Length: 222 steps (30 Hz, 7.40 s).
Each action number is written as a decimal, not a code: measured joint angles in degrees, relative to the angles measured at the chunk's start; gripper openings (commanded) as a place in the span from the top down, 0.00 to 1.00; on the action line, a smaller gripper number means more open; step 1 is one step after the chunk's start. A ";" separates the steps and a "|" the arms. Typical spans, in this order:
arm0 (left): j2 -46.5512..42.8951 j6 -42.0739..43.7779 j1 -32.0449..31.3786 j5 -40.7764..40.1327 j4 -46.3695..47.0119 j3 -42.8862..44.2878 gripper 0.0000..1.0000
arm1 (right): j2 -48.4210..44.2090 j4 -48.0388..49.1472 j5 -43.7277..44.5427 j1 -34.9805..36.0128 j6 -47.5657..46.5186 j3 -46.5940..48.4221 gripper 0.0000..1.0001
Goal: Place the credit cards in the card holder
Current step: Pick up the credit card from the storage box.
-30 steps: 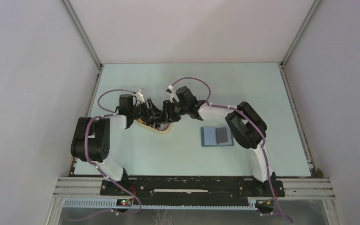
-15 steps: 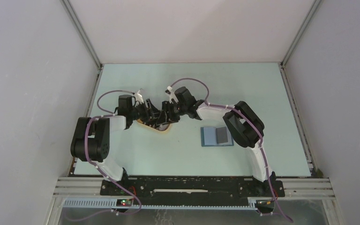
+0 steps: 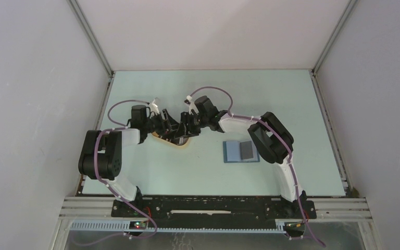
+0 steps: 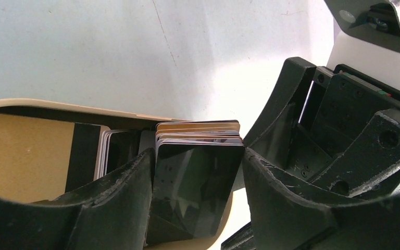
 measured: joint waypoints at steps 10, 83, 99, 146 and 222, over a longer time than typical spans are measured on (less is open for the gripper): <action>0.00 -0.11 0.24 0.04 0.68 -0.52 0.37 | 0.11 -0.35 -0.55 -0.52 0.07 0.42 0.50; 0.00 -0.44 1.77 0.61 0.20 -1.16 0.38 | 0.11 -4.07 -5.86 -5.16 -1.90 0.42 0.78; -0.79 -0.44 1.88 -0.33 -0.55 -1.16 0.35 | 0.09 -6.08 -4.24 -5.53 -3.08 0.44 1.00; -55.30 -7.74 -23.54 -14.53 3.54 -16.09 0.04 | -59.32 -26.97 -28.89 -26.29 -46.01 -27.43 1.00; 3.91 -9.68 -31.74 3.13 5.07 11.37 1.00 | -56.81 -44.59 -18.51 -29.53 -76.65 -32.20 0.47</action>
